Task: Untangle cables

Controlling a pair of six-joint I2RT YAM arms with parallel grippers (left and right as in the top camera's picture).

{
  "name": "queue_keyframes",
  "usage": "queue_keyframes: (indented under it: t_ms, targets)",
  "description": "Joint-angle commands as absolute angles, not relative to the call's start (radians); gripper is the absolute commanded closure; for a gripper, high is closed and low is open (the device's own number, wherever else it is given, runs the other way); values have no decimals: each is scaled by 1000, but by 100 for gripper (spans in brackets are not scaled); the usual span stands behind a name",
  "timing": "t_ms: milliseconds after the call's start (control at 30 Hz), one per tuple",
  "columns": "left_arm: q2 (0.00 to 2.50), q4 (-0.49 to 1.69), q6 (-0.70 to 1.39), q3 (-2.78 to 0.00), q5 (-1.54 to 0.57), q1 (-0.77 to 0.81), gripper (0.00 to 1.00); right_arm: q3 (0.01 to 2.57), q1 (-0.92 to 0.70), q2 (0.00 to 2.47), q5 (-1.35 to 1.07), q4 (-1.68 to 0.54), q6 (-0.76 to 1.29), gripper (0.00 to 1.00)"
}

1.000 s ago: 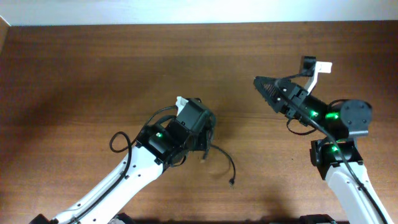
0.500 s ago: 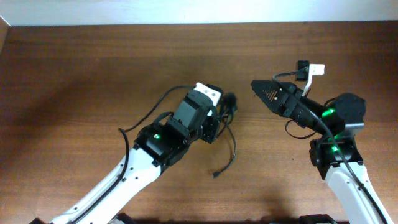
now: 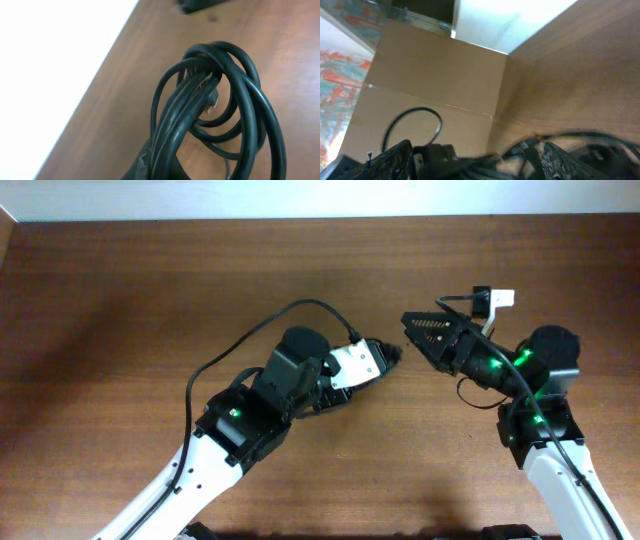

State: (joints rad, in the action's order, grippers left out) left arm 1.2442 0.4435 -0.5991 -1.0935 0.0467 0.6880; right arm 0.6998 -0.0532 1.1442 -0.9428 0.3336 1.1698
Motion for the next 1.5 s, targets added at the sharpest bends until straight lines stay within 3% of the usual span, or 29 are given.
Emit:
queue_keyframes:
  t_ms: [0, 233, 333, 433, 567, 833, 1267, 1467]
  targets:
    - [1217, 397, -636, -1100, 218, 685, 100, 712, -51, 1136, -973, 313, 1156, 20]
    - [1217, 282, -645, -1101, 254, 680, 100, 712, -51, 1136, -1016, 245, 1156, 20]
    - [1217, 262, -645, -1101, 204, 680, 100, 712, -51, 1137, -1009, 207, 1156, 34]
    - [1217, 263, -686, -1101, 67, 680, 100, 712, -51, 1141, -1008, 207, 1156, 38]
    - [1217, 263, -766, -1101, -59, 680, 100, 712, -51, 1141, -1008, 207, 1156, 38]
    - [1217, 269, -809, -1101, -67, 680, 100, 712, -51, 1142, -1000, 205, 1155, 38]
    - [1217, 253, -475, -1100, 98, 679, 100, 712, -51, 1142, -998, 204, 1156, 38]
    - [1217, 239, -501, -1100, 64, 680, 100, 712, -51, 1142, -998, 204, 1155, 38]
